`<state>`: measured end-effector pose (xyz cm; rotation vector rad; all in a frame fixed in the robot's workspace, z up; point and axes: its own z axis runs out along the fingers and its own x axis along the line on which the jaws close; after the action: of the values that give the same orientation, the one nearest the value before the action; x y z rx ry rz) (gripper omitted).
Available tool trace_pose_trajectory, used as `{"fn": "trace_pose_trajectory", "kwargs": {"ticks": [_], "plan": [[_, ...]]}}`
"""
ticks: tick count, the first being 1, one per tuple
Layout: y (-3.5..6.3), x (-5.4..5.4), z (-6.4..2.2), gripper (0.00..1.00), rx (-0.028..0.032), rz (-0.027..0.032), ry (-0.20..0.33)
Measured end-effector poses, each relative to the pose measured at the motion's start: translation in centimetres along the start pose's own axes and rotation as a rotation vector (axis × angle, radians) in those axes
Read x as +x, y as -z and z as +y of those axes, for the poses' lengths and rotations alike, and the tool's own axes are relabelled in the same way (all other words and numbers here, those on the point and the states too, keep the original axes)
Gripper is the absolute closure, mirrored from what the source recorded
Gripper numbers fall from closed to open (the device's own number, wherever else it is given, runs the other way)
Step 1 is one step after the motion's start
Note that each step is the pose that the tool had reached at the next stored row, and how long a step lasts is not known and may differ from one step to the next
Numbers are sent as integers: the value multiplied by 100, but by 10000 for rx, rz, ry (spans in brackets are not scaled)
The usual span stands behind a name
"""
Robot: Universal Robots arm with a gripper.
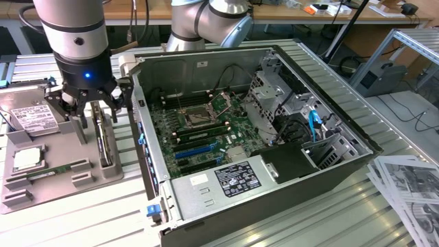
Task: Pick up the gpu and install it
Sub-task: 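Pick up the gpu and move the gpu toward the slot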
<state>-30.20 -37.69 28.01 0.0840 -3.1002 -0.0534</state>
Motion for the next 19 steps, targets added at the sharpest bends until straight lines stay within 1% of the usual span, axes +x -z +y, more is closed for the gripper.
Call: {"fn": "trace_pose_trajectory", "kwargs": {"ticks": [19], "plan": [[-19,5,-129,40,2,2,1]]}}
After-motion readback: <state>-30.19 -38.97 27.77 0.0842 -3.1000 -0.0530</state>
